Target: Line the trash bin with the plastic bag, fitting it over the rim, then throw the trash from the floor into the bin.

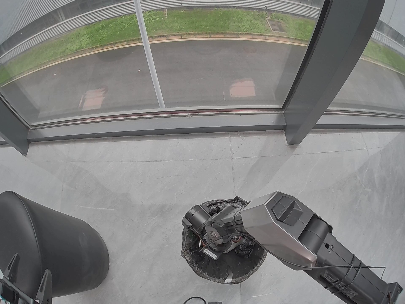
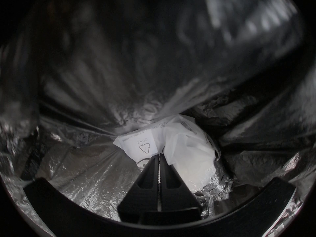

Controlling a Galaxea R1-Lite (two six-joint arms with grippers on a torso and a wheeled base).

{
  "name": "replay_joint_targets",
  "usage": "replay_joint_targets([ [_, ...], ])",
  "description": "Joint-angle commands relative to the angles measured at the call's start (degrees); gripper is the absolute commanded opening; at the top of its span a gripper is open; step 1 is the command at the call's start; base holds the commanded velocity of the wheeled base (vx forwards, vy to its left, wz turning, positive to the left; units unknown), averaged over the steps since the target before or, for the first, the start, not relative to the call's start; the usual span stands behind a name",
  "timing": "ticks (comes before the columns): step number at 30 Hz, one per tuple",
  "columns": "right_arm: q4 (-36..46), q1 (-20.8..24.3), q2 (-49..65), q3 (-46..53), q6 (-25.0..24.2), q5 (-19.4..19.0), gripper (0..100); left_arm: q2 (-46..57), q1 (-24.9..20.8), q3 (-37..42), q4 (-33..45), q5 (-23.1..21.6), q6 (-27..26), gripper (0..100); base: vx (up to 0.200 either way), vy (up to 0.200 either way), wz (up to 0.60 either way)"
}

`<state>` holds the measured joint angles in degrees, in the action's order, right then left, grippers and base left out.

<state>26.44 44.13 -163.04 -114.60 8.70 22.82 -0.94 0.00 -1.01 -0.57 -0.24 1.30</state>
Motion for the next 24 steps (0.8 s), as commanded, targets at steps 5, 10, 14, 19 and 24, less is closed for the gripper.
replay_joint_targets([
  [5,0.01,-0.18,-0.7,0.01,0.17,0.03,0,0.85,0.0,1.01,0.05,-0.02,0.01,100,0.0,0.0,0.0],
  [10,-0.07,-0.18,0.0,0.01,0.61,0.03,0,0.85,0.0,1.01,-0.04,-0.02,0.01,100,0.0,0.0,0.0],
  [14,0.19,-0.01,1.32,0.01,1.14,0.12,0,0.85,0.0,1.01,-0.04,-0.02,0.1,100,0.0,0.0,0.0],
  [19,3.18,0.69,6.42,0.01,5.18,0.38,0,0.85,0.0,1.01,-0.04,-0.02,0.01,100,0.0,0.0,0.0],
  [24,16.89,2.28,13.01,0.01,6.41,0.65,0,0.85,0.0,1.01,-0.04,-0.02,0.01,100,0.0,0.0,0.0],
])
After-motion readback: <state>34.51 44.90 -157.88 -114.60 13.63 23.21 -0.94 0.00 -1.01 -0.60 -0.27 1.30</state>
